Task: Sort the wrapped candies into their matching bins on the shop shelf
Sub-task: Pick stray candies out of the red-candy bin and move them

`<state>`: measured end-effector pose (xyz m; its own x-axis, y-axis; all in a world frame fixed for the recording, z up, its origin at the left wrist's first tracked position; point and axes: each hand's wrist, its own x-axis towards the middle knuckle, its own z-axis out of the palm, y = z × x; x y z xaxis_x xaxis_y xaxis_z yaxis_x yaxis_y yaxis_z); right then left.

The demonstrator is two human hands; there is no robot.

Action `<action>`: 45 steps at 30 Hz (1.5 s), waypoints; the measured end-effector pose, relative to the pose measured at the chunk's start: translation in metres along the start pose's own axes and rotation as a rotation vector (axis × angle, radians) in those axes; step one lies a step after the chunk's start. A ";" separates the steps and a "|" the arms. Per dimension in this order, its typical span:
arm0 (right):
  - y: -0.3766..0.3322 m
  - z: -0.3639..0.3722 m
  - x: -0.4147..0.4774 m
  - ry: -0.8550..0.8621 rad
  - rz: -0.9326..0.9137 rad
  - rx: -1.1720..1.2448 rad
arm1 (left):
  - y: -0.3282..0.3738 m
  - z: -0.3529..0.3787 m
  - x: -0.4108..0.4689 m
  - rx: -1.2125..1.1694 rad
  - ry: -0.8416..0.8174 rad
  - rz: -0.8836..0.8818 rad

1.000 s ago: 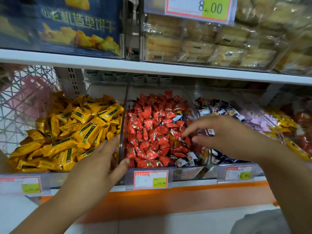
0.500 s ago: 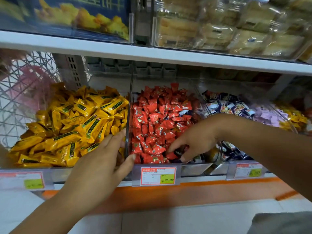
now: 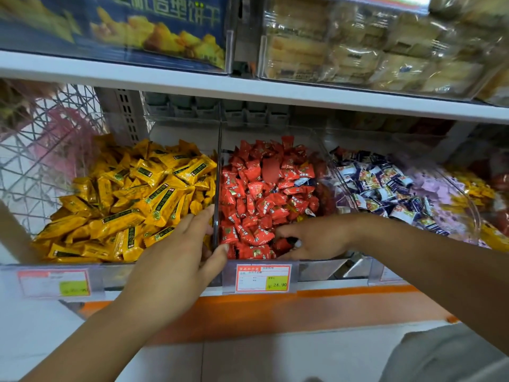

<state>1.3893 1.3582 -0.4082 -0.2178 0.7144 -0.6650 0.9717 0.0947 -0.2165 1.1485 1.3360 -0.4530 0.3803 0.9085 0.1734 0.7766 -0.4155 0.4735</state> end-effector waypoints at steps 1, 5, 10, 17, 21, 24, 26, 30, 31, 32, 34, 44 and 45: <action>0.000 0.002 -0.001 0.044 -0.012 0.047 | 0.000 0.000 0.000 -0.004 0.001 -0.004; 0.002 0.013 0.003 0.168 0.013 0.233 | 0.000 0.000 0.000 -0.005 0.017 0.004; 0.004 0.018 0.004 0.331 0.004 0.457 | -0.002 0.001 0.000 0.000 0.018 0.007; 0.001 -0.001 0.009 0.613 -0.031 0.832 | -0.001 0.001 0.000 -0.007 0.027 0.009; -0.010 -0.014 0.020 0.749 -0.102 0.978 | 0.000 0.000 0.000 -0.013 0.020 0.008; -0.021 -0.020 0.030 0.886 -0.153 1.022 | 0.000 0.000 0.000 -0.009 0.024 0.014; -0.026 -0.023 0.032 0.898 -0.212 0.967 | 0.000 0.000 0.001 -0.008 0.024 0.015; -0.027 -0.022 0.022 0.751 -0.279 0.742 | 0.000 -0.001 0.000 0.003 0.009 0.014; -0.024 -0.022 0.018 0.757 -0.274 0.739 | -0.001 -0.001 0.000 0.008 0.005 0.013; -0.019 -0.022 0.014 0.773 -0.256 0.746 | -0.001 -0.001 0.000 0.012 0.004 0.015; -0.010 -0.022 0.004 0.787 -0.187 0.769 | -0.001 -0.001 0.000 0.022 0.002 0.016; 0.003 -0.020 -0.022 0.785 -0.088 0.487 | -0.001 0.000 0.000 -0.025 0.010 0.019; 0.003 -0.017 -0.023 0.667 -0.044 0.376 | -0.002 0.000 0.000 -0.025 0.012 0.023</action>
<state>1.3990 1.3536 -0.3812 -0.0382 0.9939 -0.1033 0.8408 -0.0239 -0.5408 1.1473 1.3365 -0.4542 0.3920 0.8991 0.1950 0.7548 -0.4355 0.4905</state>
